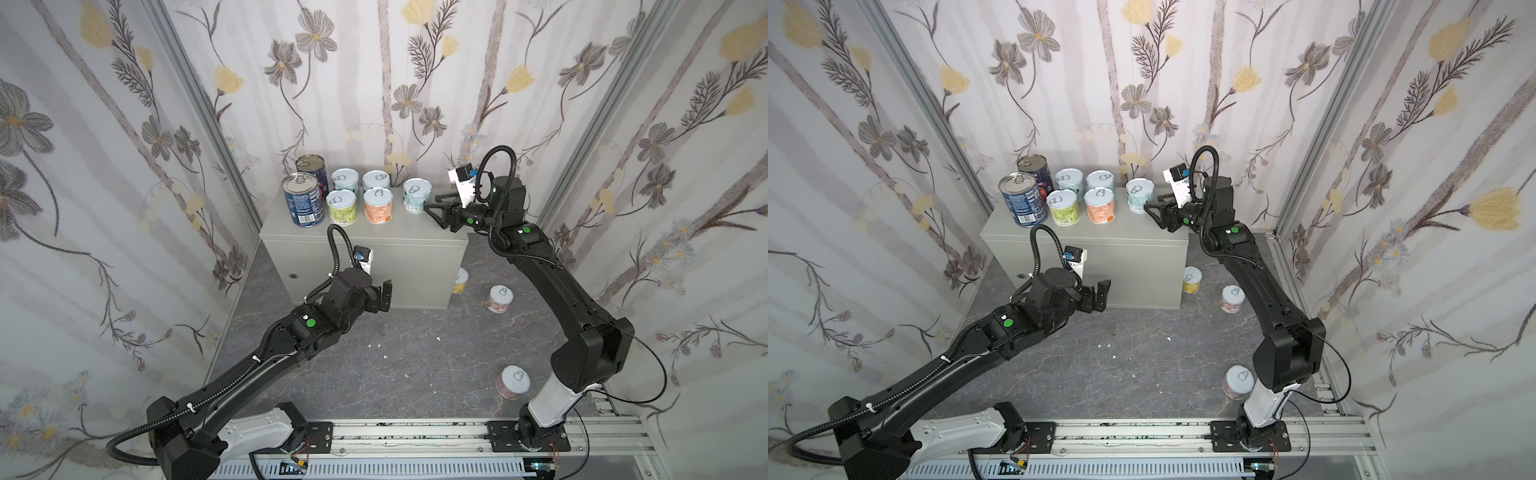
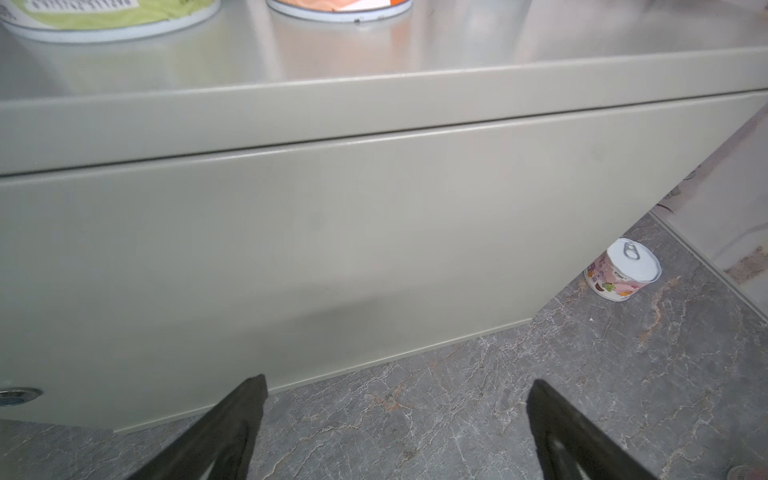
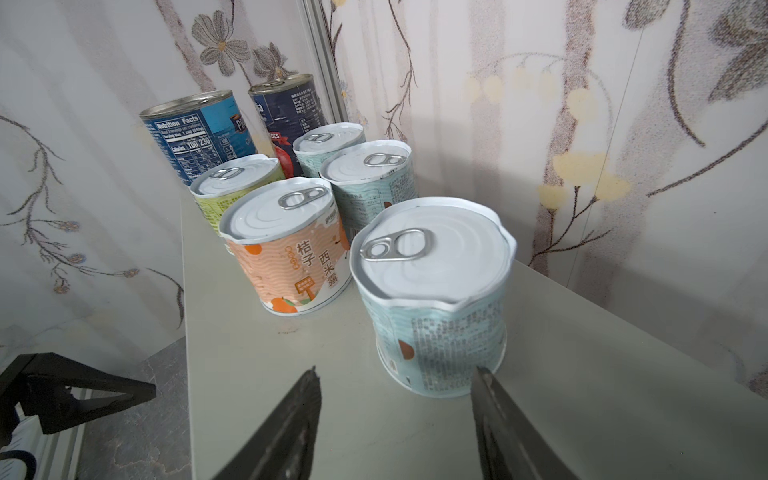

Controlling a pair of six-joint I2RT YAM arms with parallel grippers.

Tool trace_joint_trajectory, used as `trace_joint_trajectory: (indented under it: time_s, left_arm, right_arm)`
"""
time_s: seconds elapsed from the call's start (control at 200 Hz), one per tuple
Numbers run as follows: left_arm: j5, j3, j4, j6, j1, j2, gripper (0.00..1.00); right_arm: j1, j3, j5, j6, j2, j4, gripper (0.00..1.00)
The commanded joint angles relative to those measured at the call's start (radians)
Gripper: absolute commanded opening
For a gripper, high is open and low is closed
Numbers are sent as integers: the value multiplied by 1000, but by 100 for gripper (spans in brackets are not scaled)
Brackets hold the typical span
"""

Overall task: Place and organize the canned foods onto the counter
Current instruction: 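Move the teal can along the cabinet top next to the other teal can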

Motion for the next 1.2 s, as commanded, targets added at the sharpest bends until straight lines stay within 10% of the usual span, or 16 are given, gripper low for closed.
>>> trace_joint_trajectory:
  time_s: [0.0, 0.804, 1.194]
  left_arm:
    - [-29, 12, -3, 16, 2, 10, 100]
    - [-55, 34, -21, 32, 5, 56, 100]
    - [-68, 14, -27, 36, 7, 36, 100]
  right_arm:
    - [-6, 33, -29, -20, 29, 2, 59]
    - [-3, 184, -125, 5, 199, 24, 60]
    - [57, 186, 6, -8, 211, 52, 77]
